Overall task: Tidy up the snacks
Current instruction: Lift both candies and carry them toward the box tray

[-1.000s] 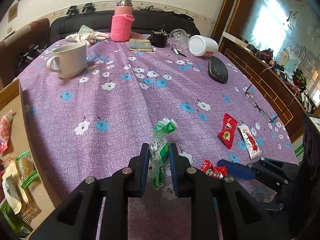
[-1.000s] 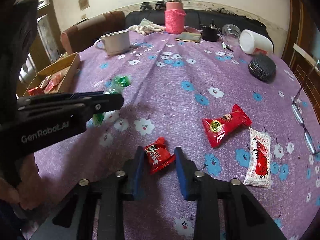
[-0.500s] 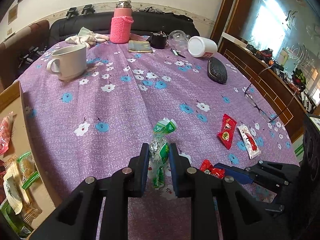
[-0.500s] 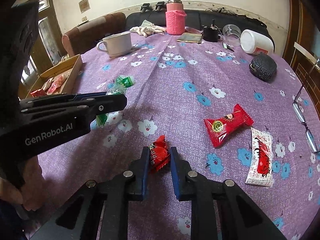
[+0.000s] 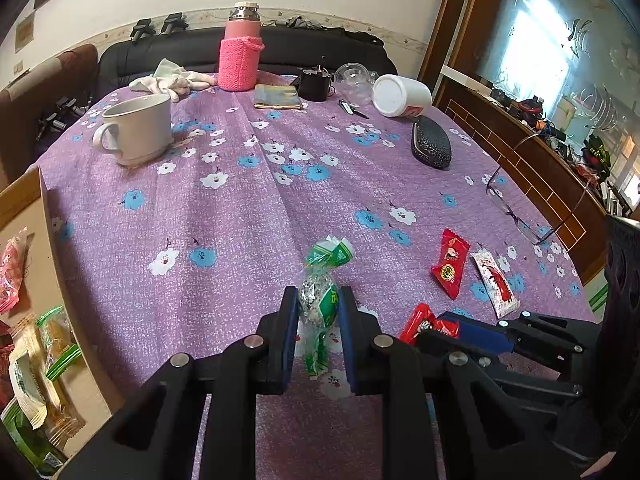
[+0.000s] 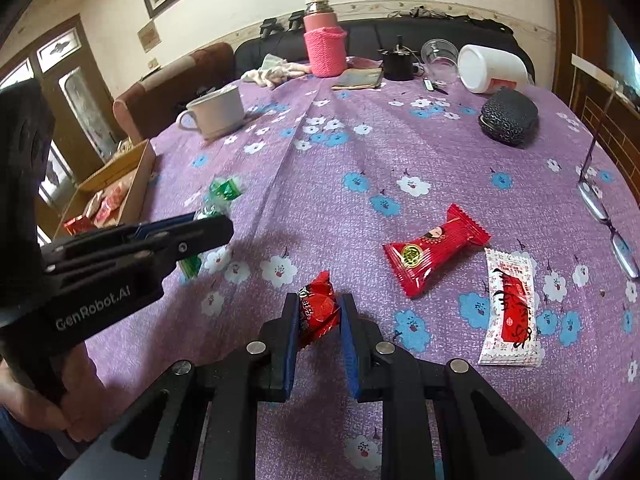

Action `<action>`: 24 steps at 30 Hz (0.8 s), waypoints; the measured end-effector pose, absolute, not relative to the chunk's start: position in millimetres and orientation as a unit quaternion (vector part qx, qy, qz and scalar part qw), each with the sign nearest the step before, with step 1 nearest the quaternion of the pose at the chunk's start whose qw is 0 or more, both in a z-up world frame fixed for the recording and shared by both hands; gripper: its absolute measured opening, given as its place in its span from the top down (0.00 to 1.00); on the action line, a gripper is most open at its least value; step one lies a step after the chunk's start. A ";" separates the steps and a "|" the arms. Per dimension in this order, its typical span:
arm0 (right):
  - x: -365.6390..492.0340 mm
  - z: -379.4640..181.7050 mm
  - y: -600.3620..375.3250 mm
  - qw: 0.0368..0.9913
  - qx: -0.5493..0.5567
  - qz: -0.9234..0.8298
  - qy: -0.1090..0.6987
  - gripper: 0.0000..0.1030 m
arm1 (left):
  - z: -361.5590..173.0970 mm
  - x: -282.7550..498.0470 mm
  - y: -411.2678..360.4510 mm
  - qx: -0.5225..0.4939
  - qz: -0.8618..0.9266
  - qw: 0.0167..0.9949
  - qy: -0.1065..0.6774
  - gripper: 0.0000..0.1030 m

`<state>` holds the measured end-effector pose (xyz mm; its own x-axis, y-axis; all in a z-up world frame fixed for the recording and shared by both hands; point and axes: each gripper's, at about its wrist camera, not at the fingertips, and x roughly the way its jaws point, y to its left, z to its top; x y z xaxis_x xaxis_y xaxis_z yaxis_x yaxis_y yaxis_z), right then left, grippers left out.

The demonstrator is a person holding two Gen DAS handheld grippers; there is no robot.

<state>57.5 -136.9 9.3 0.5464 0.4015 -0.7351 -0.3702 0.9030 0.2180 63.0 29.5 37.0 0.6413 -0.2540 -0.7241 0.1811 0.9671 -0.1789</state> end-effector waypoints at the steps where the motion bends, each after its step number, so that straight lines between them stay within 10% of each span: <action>1: 57.9 9.4 -137.9 0.879 0.022 0.219 0.423 0.80 | 37.1 62.5 29.3 -0.045 -0.121 0.905 0.406 0.82; 24: 61.6 12.2 -149.2 0.877 0.060 0.218 0.423 0.80 | 39.5 60.0 25.8 -0.040 -0.123 0.907 0.402 0.82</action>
<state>61.6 -149.2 12.2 0.5465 0.4334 -0.7166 -0.3313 0.8978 0.2902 60.0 25.8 39.5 0.6468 -0.2550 -0.7188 0.1901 0.9666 -0.1718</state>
